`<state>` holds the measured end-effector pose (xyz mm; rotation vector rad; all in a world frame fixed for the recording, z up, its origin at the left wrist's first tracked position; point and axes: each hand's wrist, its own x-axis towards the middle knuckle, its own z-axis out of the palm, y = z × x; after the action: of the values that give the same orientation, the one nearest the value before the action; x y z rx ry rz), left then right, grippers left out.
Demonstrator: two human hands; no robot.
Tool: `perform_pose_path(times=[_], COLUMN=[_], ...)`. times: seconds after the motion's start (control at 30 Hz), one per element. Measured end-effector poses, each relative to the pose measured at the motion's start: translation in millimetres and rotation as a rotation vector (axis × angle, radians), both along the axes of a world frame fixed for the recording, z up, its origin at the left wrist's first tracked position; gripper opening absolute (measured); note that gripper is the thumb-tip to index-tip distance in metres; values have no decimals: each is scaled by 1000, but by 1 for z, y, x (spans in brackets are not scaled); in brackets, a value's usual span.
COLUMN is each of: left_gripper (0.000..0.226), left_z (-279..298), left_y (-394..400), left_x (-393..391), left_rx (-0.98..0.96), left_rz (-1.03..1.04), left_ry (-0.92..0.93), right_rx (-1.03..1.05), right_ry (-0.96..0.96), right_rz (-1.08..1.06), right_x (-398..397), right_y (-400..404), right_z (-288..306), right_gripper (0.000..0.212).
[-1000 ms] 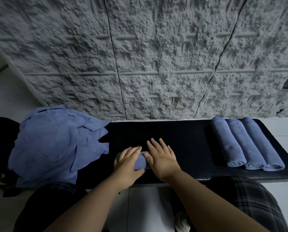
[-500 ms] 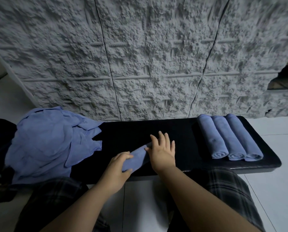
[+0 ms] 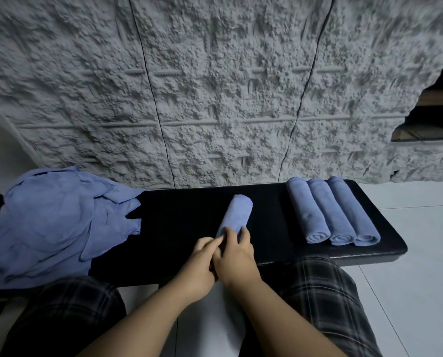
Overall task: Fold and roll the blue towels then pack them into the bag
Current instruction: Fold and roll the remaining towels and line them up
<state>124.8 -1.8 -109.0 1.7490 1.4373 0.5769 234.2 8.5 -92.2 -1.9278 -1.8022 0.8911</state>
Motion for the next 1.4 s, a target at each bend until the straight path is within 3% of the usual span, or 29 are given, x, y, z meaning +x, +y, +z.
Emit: perform_pose_path(times=[0.17,0.43,0.63,0.9,1.03,1.4], left_gripper=[62,58,53,54,54,57], left_z=[4,-7,-15,-14,-10,3], left_y=[-2,-9,-9,-11,-12,-24], left_x=[-8,-26,-35,-35,-34,-40], left_rx=[4,-65,-152,-170,-188,-143], left_rz=[-16,116,178,205,217,104], left_ry=[24,120,-45,-79,-93,90], right_rx=[30,45,-3,-29,62,160], right_ry=[-159,-218,-295,-316,-454,-555], right_rz=[3,-123,-194,-269,-288,-307], right_x=[-4,27,69,87,87,88], right_y=[4,30,48,53,52,55], right_z=[-3,-2,9,9,4,2], right_gripper=[53,46,46,45,43,45])
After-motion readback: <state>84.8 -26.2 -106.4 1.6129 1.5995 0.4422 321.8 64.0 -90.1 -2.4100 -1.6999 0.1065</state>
